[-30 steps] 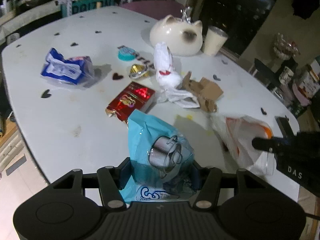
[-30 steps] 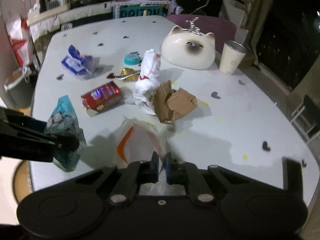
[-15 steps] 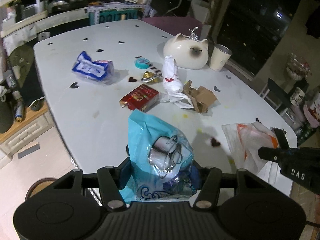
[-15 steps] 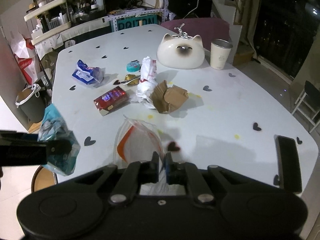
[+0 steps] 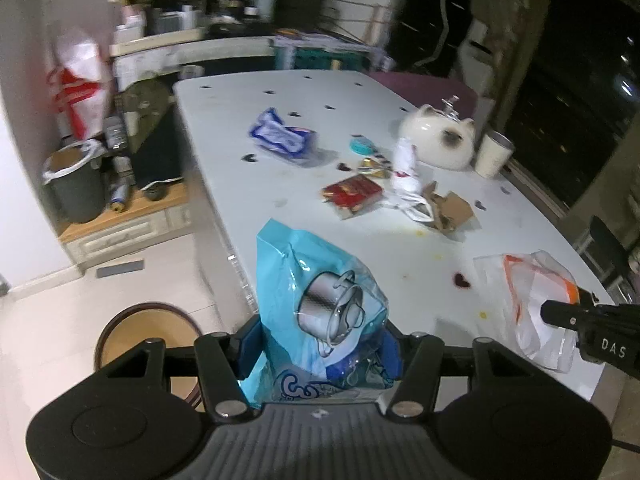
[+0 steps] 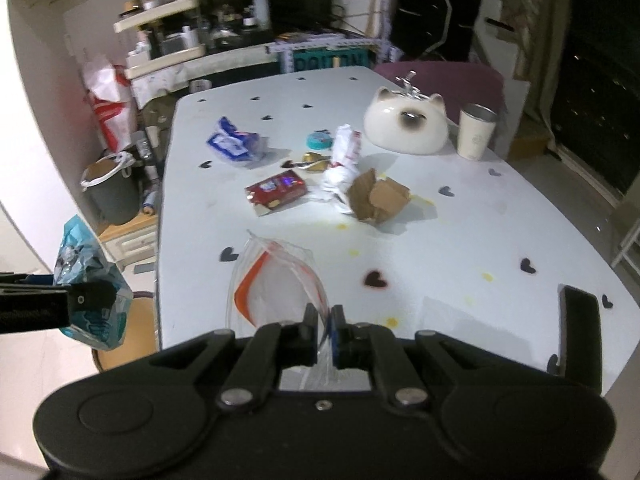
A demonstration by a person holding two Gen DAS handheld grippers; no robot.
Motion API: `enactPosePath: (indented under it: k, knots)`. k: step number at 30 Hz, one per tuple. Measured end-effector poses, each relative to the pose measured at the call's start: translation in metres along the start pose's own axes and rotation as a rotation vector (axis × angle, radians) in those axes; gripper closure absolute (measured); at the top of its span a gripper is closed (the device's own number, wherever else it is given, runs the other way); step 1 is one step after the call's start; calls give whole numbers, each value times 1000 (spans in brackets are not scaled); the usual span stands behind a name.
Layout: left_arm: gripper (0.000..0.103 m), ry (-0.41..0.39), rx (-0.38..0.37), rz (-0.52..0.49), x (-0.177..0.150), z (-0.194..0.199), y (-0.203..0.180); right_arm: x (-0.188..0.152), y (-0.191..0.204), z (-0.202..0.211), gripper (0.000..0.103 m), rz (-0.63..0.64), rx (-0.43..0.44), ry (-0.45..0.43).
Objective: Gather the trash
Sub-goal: 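Carry the blue bag in the left tool while the right tool carries the clear bag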
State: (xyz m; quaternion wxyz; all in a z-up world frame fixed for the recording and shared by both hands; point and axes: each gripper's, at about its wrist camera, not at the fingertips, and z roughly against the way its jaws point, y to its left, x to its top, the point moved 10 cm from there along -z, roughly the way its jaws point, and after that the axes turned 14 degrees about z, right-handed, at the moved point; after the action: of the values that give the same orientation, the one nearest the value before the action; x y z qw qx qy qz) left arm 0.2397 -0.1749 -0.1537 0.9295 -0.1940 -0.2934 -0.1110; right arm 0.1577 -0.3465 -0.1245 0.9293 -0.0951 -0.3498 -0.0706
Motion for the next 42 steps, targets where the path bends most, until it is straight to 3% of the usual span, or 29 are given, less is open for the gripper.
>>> enactPosePath:
  k: [11, 21, 32, 36, 42]
  knots:
    - [44, -80, 115, 150, -19, 55, 69, 11, 57, 16, 97, 105, 118, -59]
    - [44, -102, 213, 281, -11, 72, 156, 43, 147, -8, 97, 210, 241, -54]
    - [44, -69, 248, 333, 51, 36, 254, 100, 234, -80, 97, 226, 289, 8]
    - [44, -34, 245, 334, 77, 6, 282, 122, 259, -114, 97, 227, 294, 40]
    - [44, 60, 215, 346, 90, -51, 314, 132, 303, -175, 97, 200, 332, 137]
